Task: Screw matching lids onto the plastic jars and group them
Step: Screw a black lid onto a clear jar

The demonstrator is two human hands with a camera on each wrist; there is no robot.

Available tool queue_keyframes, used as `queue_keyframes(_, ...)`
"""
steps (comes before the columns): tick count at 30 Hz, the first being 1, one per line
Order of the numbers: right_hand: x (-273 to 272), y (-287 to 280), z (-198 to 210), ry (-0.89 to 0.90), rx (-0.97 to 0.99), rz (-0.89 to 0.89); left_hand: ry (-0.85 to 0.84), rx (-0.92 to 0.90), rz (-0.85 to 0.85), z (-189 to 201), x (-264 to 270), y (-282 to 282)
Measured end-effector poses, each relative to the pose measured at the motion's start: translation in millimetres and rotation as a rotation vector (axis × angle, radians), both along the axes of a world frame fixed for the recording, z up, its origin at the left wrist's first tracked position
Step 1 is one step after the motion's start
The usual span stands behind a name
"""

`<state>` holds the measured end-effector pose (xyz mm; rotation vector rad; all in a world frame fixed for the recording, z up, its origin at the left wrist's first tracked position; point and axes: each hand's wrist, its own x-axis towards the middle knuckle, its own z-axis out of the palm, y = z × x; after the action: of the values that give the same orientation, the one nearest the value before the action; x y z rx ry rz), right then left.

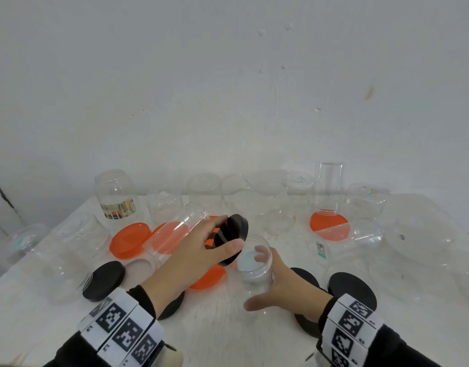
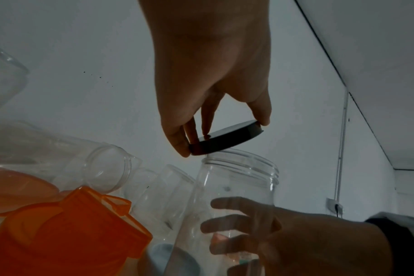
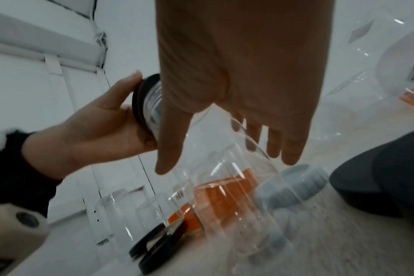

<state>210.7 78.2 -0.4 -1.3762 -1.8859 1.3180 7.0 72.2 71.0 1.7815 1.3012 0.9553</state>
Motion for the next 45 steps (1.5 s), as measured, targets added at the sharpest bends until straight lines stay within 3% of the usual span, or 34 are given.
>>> queue_keyframes(9, -5.2, -1.0, -0.1, 0.058, 0.048, -0.003, 0.338, 0.109, -0.117, -9.6, 14.6, 2.2)
queue_keyframes(23, -4.2, -2.3, -0.1, 0.048, 0.042, 0.005, 0.387, 0.144, -0.07, -12.5, 19.7, 0.1)
queue_keyframes(30, -5.2, -2.4, 2.0, 0.012, 0.051, 0.008, 0.318, 0.098, -0.054, -18.2, 19.0, -1.3)
queue_keyframes(35, 6.3, -4.9, 12.1, -0.038, 0.022, 0.074, 0.131, -0.014, -0.074, -26.2, 10.0, -5.4)
queue_keyframes(41, 27.0, -2.8, 61.3, -0.045, 0.099, 0.132, -0.033, -0.169, -0.14, -44.3, -1.8, -15.7)
queue_keyframes(45, 5.6, 0.1, 94.9, -0.262, 0.247, 0.248, -0.103, -0.176, -0.139, -55.1, 6.9, -15.2)
